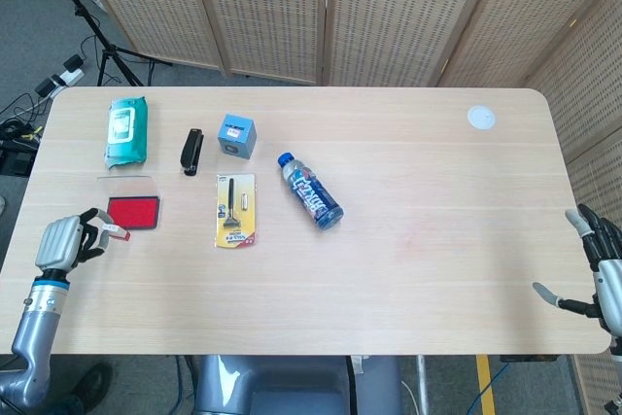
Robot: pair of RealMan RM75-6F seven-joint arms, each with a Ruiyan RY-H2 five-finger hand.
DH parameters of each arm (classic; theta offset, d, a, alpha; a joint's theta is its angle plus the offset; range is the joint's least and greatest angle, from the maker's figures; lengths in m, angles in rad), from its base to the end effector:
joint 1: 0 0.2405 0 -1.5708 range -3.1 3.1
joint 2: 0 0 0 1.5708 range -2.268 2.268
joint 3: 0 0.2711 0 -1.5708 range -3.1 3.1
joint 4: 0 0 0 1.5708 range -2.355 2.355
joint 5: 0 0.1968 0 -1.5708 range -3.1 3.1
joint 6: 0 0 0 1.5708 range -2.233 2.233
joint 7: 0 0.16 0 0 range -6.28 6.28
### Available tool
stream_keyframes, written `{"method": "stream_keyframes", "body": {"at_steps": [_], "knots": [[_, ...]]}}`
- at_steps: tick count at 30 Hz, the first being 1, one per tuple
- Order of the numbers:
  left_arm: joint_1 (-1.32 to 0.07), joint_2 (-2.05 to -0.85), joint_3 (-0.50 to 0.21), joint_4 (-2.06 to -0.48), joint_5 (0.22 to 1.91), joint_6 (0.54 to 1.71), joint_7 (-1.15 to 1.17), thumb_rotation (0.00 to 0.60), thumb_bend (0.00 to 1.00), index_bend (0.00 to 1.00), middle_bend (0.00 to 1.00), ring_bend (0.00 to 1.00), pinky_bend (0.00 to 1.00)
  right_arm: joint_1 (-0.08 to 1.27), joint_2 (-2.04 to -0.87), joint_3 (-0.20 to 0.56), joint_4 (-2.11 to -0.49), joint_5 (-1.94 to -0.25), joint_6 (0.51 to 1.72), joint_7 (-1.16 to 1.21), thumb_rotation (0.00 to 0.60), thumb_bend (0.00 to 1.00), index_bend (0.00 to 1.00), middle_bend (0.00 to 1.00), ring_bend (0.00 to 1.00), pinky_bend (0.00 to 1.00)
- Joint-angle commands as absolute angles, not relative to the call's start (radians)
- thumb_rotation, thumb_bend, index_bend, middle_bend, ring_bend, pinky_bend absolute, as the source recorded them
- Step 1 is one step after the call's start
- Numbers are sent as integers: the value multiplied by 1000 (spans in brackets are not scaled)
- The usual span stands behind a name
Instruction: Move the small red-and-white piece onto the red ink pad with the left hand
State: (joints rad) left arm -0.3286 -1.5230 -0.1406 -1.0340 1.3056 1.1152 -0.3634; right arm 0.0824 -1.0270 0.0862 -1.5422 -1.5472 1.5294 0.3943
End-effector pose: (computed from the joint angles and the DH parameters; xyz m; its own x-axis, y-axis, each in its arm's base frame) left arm -0.3708 0.3026 0.0729 0.1381 0.1297 0.9819 0.9829 0.1036 -0.1519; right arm -0.3221 -0.2039 0.2242 0.1707 0.0656 0.9831 -0.9817 -0.0743 0.1754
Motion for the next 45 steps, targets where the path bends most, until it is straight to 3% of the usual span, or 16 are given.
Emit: {"method": "stream_keyframes", "body": {"at_steps": [1, 16, 45], "knots": [[-323, -1544, -141, -1013, 1297, 1115, -372, 600, 487, 615, 991, 1000, 920, 81, -1026, 85, -1542, -1551, 1533, 398, 600, 0, 0, 0, 0, 0], [-344, -1606, -142, -942, 1274, 1059, -329, 600, 444, 615, 991, 1000, 920, 85, -1025, 86, -1536, -1548, 1527, 406, 600, 0, 0, 0, 0, 0], [-352, -1605, -155, -952, 1252, 1022, -302, 600, 426, 578, 992, 1000, 919, 85, -1025, 87, -1538, -1543, 1526, 407, 600, 0, 0, 0, 0, 0]]}}
